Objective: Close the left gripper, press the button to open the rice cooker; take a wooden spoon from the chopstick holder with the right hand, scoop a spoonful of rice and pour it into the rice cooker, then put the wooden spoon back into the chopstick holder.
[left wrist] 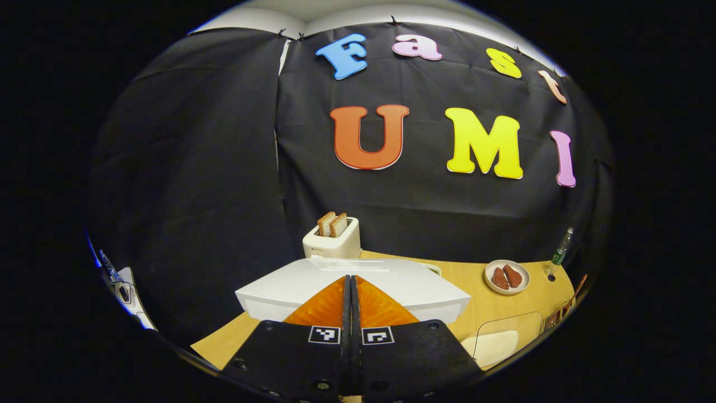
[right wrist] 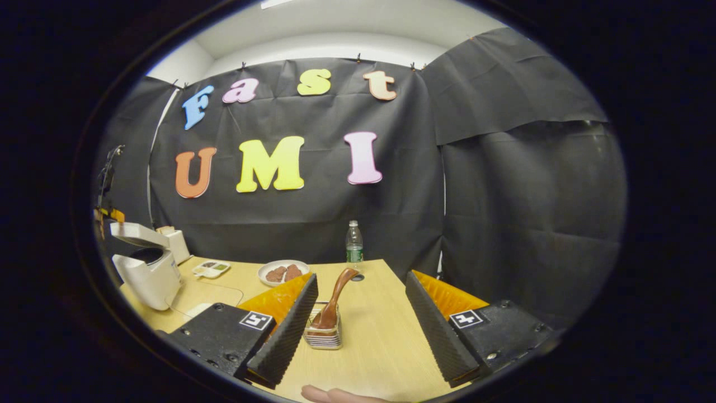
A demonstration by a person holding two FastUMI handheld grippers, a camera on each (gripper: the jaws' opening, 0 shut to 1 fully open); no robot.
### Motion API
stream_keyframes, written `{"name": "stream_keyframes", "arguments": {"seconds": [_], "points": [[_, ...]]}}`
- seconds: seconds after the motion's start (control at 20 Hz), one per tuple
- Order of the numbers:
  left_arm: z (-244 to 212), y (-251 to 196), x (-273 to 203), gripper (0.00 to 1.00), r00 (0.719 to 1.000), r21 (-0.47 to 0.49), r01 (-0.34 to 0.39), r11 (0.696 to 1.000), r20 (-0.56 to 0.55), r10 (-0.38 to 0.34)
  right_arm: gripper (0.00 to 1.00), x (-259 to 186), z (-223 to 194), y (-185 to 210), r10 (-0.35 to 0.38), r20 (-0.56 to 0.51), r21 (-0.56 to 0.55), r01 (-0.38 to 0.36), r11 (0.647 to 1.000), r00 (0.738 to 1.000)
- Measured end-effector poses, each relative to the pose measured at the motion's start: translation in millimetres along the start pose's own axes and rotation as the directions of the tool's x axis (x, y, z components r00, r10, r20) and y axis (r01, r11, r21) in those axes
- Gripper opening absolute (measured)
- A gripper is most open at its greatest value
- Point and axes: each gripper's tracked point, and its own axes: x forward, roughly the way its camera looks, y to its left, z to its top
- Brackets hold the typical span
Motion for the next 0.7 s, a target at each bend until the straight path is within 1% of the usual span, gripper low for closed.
{"name": "stream_keyframes", "arguments": {"seconds": [0.05, 0.1, 0.15, 0.2, 0.25, 0.4, 0.45, 0.5, 0.6, 0.7], "points": [[9, 2, -6, 0.0, 1.0, -0.012, -0.002, 1.0, 0.031, 0.003, 1.0, 0, -1, 0, 0.002, -0.004, 0.007, -0.002, 1.0, 1.0], [15, 3, -12, 0.0, 0.999, -0.026, 0.002, 1.0, 0.046, -0.001, 1.0, 1, -3, -1, 0.005, -0.003, 0.019, -0.004, 1.0, 1.0], [15, 0, -21, 0.0, 0.998, -0.033, 0.018, 0.999, 0.065, -0.016, 0.96, 2, -4, 1, 0.013, -0.003, 0.03, -0.013, 0.999, 1.0], [17, -5, -35, 0.0, 0.995, -0.032, 0.041, 0.999, 0.091, -0.038, 0.99, 4, -7, 4, 0.026, -0.006, 0.041, -0.026, 0.999, 1.0], [16, -10, -49, 0.0, 0.992, -0.018, 0.059, 0.998, 0.108, -0.057, 0.99, 6, -8, 8, 0.041, -0.004, 0.048, -0.041, 0.998, 0.999], [6, -21, -89, 0.65, 0.983, 0.041, 0.089, 0.995, 0.155, -0.095, 0.99, 14, -16, 16, 0.075, -0.006, 0.075, -0.075, 0.994, 0.997], [2, -23, -101, 0.99, 0.981, 0.055, 0.09, 0.994, 0.17, -0.099, 0.99, 18, -20, 19, 0.084, -0.011, 0.081, -0.082, 0.993, 0.996], [-1, -22, -112, 0.96, 0.978, 0.058, 0.09, 0.994, 0.183, -0.099, 0.99, 22, -24, 21, 0.087, -0.016, 0.085, -0.085, 0.993, 0.996], [-9, -25, -128, 0.97, 0.975, 0.045, 0.096, 0.994, 0.196, -0.103, 0.99, 31, -31, 26, 0.097, -0.026, 0.092, -0.095, 0.991, 0.995], [-19, -30, -142, 0.97, 0.972, 0.028, 0.12, 0.992, 0.202, -0.123, 1.0, 44, -37, 30, 0.106, -0.034, 0.099, -0.102, 0.99, 0.994]]}}
